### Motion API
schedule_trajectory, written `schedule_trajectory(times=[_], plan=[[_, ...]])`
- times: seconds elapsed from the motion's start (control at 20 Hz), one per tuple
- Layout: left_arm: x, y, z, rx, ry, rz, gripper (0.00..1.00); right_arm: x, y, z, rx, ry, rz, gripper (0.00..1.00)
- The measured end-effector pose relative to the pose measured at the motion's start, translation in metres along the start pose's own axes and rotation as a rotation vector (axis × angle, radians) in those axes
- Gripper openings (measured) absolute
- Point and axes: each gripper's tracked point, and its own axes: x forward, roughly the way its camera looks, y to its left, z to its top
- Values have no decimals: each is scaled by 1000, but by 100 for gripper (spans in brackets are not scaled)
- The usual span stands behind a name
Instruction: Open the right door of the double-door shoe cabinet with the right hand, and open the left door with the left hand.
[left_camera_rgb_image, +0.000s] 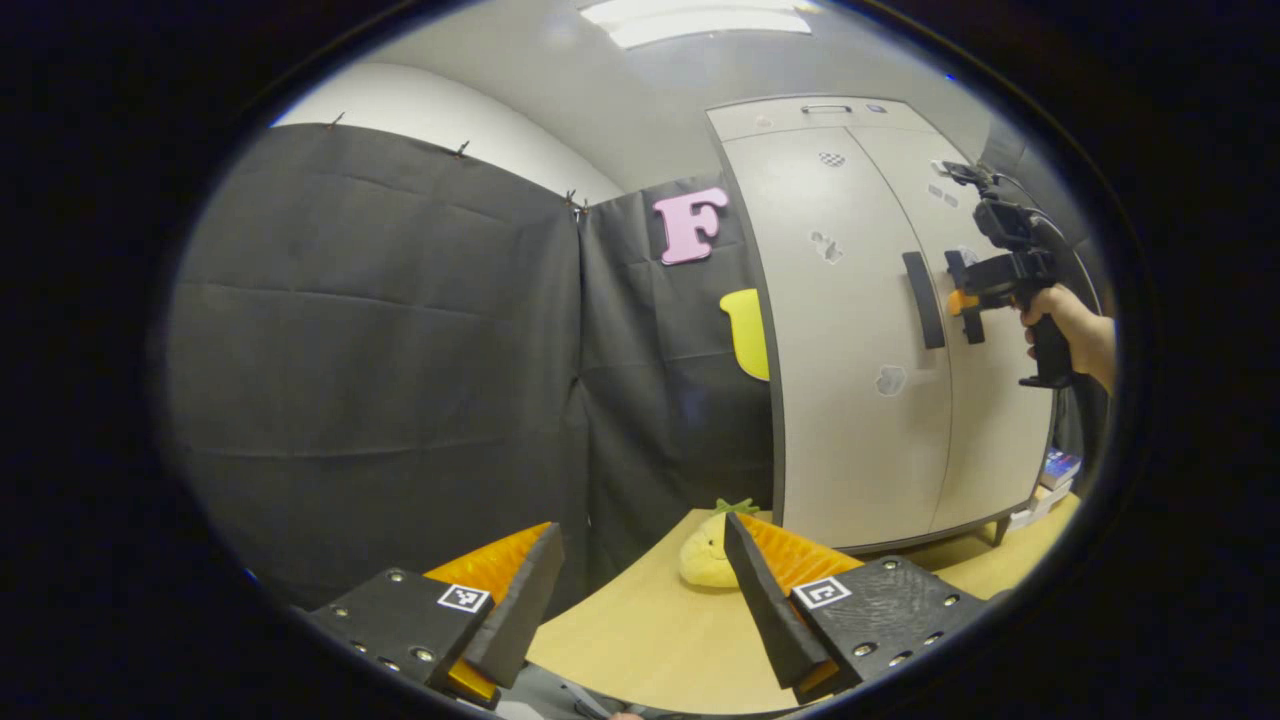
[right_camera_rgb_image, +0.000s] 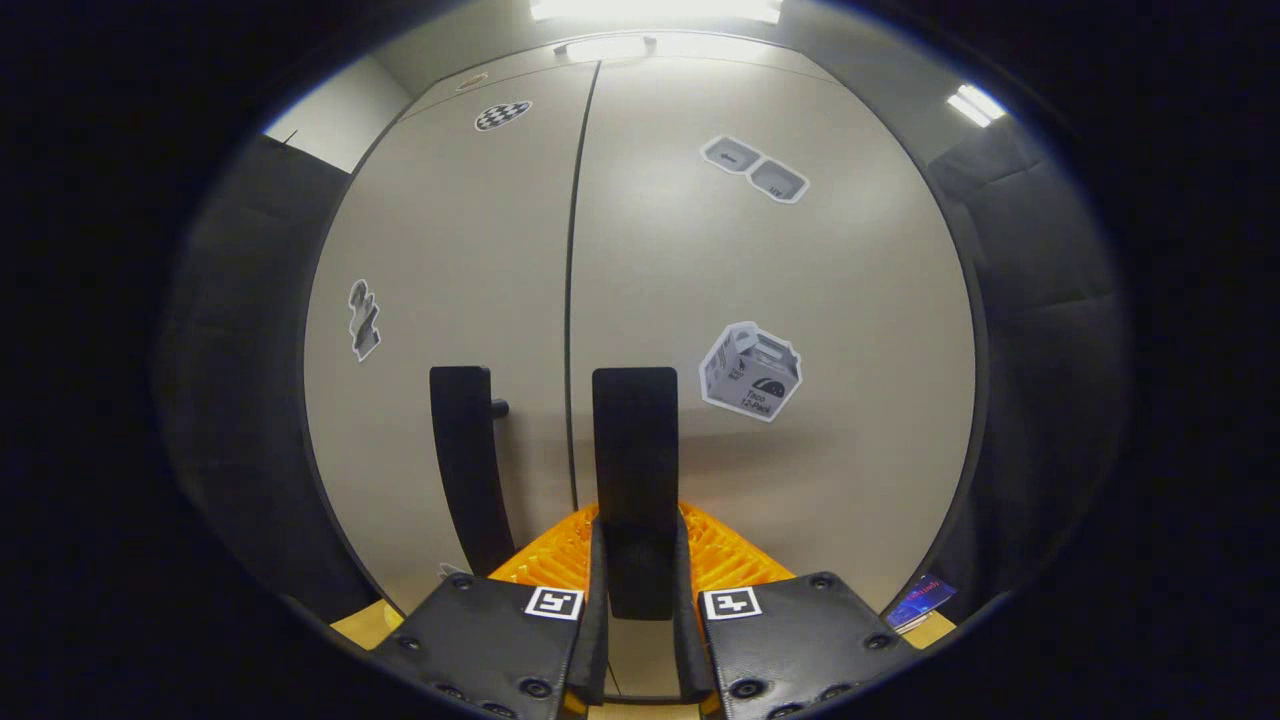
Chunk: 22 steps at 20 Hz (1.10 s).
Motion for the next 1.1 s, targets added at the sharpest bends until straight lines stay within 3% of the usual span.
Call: schedule_trajectory(times=[0.05, 0.15, 0.2, 0.3, 1.1], plan=[[0, 1, 1, 0, -2, -6, 94, 1, 0, 1, 5, 6, 17, 19], [2, 1, 4, -4, -7, -17, 95, -1, -2, -1, 44, 30, 55, 20], [2, 1, 7, -7, -13, -23, 94, 0, 0, -2, 49, 47, 68, 11], [4, -1, 13, -17, -29, -38, 95, -4, 0, -2, 38, 65, 73, 10], [1, -41, 32, -27, -88, -173, 95, -63, -8, -2, 58, 132, 165, 12]])
